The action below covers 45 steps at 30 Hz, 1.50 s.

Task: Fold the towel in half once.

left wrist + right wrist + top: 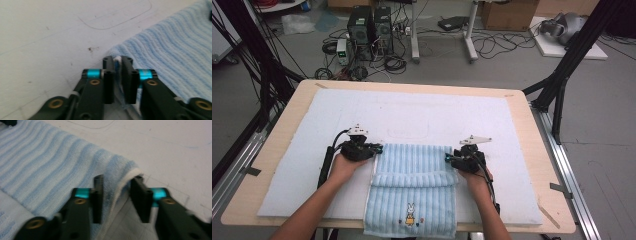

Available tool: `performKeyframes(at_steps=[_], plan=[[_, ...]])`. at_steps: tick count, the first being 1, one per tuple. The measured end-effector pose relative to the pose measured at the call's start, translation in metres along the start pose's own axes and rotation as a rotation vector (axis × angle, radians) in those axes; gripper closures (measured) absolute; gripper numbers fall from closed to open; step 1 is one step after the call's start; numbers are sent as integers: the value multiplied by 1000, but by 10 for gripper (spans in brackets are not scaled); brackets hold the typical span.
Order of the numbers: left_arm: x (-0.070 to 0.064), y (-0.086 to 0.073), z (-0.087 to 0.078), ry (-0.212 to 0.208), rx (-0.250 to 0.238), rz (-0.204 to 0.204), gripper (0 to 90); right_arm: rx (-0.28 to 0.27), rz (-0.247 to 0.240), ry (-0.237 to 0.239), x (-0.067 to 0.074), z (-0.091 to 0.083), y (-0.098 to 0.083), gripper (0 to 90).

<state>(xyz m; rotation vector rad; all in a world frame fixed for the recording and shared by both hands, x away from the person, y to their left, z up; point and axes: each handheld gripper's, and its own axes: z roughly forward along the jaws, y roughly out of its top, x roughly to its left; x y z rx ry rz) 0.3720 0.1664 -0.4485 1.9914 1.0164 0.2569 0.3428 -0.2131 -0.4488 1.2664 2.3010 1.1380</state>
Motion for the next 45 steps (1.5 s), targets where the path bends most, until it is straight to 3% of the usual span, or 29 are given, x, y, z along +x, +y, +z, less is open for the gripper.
performKeyframes(at_steps=[1,3,9,13,19,22,25,29,33,35,38,42,45], plan=[[0,2,2,-2,0,-3,845,9,8,24,-1,1,1,810],[3,4,4,-5,-11,-21,851,16,-9,33,0,4,5,847],[22,18,6,-1,-57,-94,856,-24,14,3,-10,12,19,854],[34,32,9,22,-84,-114,856,-44,6,-21,-15,21,36,854],[50,41,15,31,-123,-151,856,-64,10,-51,-22,35,56,853],[55,44,14,37,-168,-154,856,-81,-1,-60,-25,41,63,853],[62,49,17,41,-146,-155,856,-76,0,-71,-29,48,68,853],[67,57,19,61,-171,-137,856,-91,-1,-98,-31,56,77,853],[71,58,22,88,-165,-124,818,-84,3,-113,-34,63,86,850],[73,57,22,91,-159,-156,629,-68,12,-112,-33,67,86,825],[74,54,20,86,-155,-164,552,-56,26,-105,-32,69,84,677],[71,53,12,80,-180,-166,499,-77,52,-98,-33,63,86,567],[66,54,4,44,-187,-149,471,-96,63,-86,-33,56,87,472]])
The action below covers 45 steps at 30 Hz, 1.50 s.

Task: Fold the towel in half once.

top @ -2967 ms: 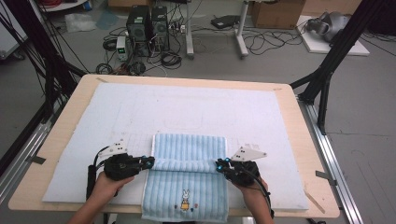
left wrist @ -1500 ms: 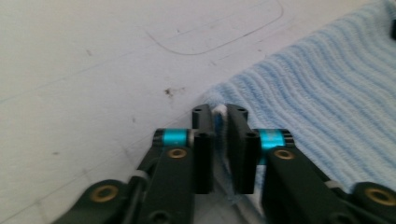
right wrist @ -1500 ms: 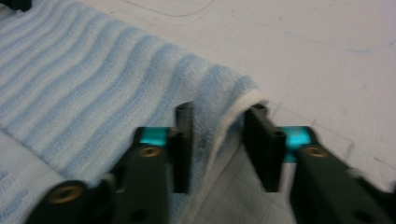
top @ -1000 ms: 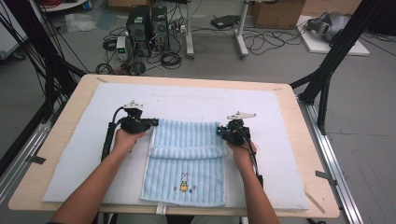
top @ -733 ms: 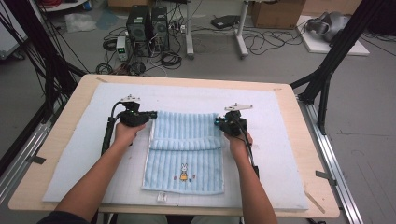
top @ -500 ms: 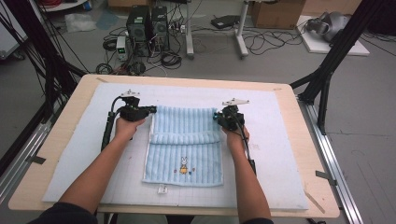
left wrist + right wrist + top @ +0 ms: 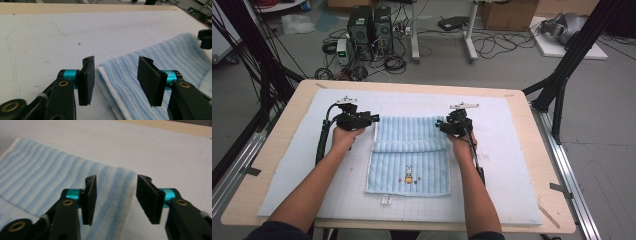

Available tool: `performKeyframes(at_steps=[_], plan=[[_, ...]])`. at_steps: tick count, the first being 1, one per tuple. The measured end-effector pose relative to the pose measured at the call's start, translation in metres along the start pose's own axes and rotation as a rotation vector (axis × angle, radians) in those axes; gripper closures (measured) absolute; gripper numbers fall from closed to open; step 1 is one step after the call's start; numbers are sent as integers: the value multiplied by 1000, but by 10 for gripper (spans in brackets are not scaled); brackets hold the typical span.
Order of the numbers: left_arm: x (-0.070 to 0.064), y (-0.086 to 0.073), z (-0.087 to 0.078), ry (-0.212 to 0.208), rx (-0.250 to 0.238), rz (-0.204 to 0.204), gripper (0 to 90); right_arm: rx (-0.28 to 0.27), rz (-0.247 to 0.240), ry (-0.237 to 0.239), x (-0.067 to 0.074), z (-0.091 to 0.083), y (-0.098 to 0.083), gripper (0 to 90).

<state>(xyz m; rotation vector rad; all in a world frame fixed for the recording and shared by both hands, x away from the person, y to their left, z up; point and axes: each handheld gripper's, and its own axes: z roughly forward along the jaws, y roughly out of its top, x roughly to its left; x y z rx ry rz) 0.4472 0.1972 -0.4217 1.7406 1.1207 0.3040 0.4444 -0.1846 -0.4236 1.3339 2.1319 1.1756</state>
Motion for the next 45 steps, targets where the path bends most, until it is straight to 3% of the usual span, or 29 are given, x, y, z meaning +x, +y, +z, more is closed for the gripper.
performKeyframes(at_steps=[2,7,12,14,19,23,27,28,29,31,37,45], plan=[[-5,-1,-6,-7,-26,30,464,-7,17,18,-1,-6,1,409],[-10,-10,-18,-64,-30,69,518,-32,2,66,-3,-20,-1,415],[-15,-23,-21,-134,7,96,563,-17,-15,132,-6,-32,-8,521],[-20,-29,-19,-157,48,113,558,0,-15,149,-7,-34,-12,553],[-29,-43,-21,-205,76,116,528,43,-25,204,-5,-34,-25,559],[-36,-49,-19,-207,132,147,527,88,-10,236,-5,-31,-36,537],[-41,-53,-17,-171,175,211,752,127,-18,233,-5,-29,-46,661],[-41,-53,-18,-174,169,212,799,138,-16,235,-5,-30,-47,729],[-42,-53,-19,-169,161,216,822,139,-44,238,-4,-31,-47,781],[-41,-54,-22,-165,150,218,836,137,-87,226,-1,-35,-45,802],[-41,-55,-35,-177,92,195,840,118,-132,226,9,-46,-42,810],[-48,-61,-55,-213,36,173,844,53,-133,245,18,-71,-57,816]])
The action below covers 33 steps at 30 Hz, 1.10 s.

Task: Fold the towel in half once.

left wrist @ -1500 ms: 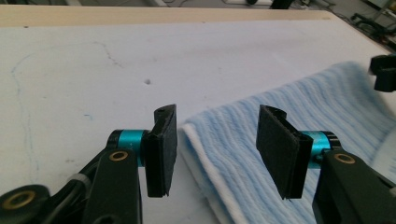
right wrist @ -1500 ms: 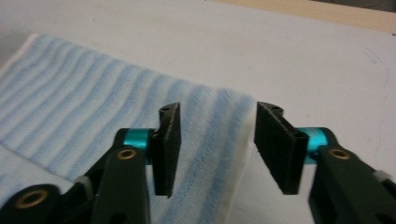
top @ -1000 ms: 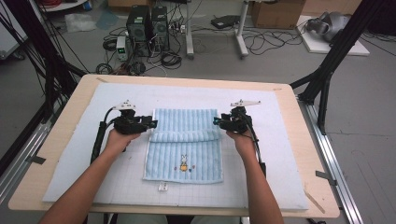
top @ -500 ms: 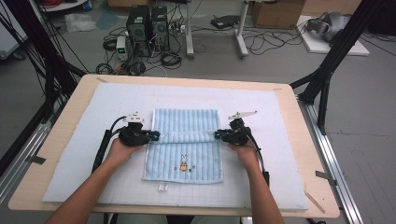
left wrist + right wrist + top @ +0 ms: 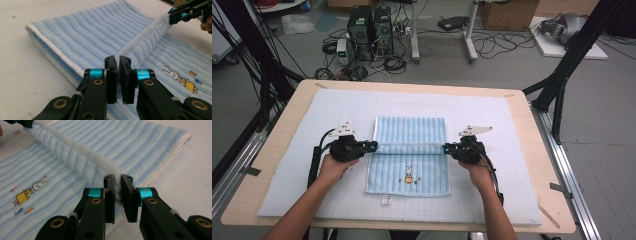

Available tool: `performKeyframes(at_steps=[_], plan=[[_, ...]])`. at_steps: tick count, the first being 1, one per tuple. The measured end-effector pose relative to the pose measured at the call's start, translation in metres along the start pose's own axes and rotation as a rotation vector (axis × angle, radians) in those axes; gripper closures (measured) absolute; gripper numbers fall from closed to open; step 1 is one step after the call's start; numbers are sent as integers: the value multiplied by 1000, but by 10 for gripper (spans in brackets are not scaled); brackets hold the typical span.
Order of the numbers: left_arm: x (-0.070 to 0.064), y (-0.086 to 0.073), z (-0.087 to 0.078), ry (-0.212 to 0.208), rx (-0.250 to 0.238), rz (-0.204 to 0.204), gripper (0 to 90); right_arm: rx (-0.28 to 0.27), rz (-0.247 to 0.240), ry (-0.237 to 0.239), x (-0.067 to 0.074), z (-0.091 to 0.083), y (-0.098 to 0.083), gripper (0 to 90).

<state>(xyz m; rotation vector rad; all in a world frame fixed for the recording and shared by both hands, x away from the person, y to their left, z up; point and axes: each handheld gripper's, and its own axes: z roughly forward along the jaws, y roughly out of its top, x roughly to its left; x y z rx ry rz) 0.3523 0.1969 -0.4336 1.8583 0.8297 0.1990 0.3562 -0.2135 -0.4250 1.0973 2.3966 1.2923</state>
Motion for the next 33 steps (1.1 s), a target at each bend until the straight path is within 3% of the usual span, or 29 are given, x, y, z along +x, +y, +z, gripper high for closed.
performKeyframes(at_steps=[8,18,27,30,32,33], plan=[[-19,-19,-15,-14,-16,-4,848,-20,-38,13,26,-19,-17,820],[-50,-40,-38,-35,-21,18,847,-25,-43,26,56,-37,-48,819],[-64,-53,-49,-76,14,18,844,-13,-68,24,72,-49,-62,805],[-62,-52,-51,-96,4,-14,715,-28,-52,33,74,-53,-63,677],[-60,-49,-53,-80,-28,-37,611,-67,-20,28,72,-58,-61,604],[-59,-47,-54,-81,-47,-48,609,-96,-4,18,70,-60,-60,604]])
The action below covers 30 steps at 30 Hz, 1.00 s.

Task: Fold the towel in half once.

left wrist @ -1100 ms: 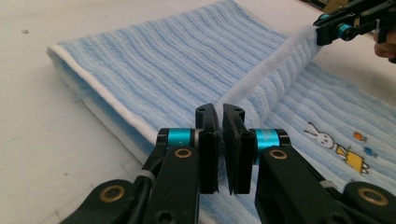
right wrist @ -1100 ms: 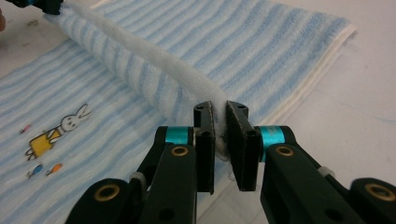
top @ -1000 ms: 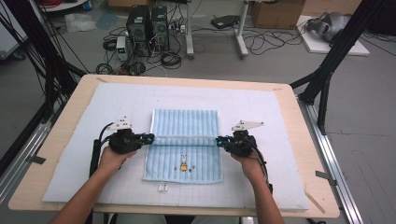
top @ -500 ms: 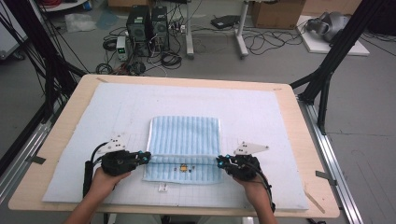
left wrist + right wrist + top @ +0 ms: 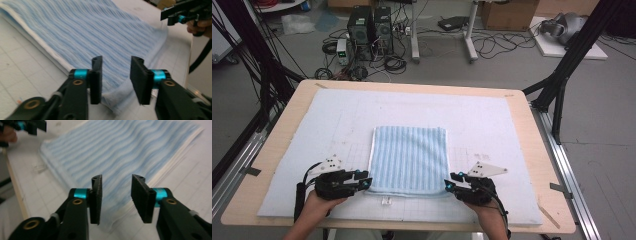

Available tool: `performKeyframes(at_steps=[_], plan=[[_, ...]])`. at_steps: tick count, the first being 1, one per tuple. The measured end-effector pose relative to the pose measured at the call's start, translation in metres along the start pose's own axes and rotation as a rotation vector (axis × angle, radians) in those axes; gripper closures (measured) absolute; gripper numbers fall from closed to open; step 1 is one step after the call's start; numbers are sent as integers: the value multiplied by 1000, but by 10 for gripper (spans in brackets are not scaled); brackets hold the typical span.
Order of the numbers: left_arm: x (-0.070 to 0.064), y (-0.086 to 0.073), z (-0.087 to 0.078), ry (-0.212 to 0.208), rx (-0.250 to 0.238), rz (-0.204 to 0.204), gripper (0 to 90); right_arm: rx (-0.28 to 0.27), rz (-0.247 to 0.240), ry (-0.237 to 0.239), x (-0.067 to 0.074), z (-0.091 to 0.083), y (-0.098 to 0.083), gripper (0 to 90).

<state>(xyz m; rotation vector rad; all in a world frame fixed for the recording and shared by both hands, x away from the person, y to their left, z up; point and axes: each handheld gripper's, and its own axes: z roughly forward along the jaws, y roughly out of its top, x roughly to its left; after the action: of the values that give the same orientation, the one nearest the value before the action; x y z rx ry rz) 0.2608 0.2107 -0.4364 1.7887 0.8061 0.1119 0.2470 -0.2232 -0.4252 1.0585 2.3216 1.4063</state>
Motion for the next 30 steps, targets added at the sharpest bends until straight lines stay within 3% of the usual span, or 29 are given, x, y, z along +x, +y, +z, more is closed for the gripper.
performKeyframes(at_steps=[3,8,11,15,20,24,26,30], plan=[[4,6,2,24,-18,-2,609,-19,13,-13,-3,1,5,597],[11,14,12,76,-17,-2,609,51,-8,-20,-5,24,6,614],[15,15,19,96,-2,-7,609,91,-26,13,-4,35,7,649],[20,17,25,108,13,-10,606,180,-90,33,-1,46,5,714],[28,26,28,116,2,-20,579,223,-144,96,-2,42,3,736],[36,34,34,132,2,-17,576,233,-160,153,-4,35,0,710],[43,36,40,158,14,-24,576,210,-127,170,-8,35,2,671],[45,31,51,156,85,-7,607,148,-96,154,-17,35,10,646]])
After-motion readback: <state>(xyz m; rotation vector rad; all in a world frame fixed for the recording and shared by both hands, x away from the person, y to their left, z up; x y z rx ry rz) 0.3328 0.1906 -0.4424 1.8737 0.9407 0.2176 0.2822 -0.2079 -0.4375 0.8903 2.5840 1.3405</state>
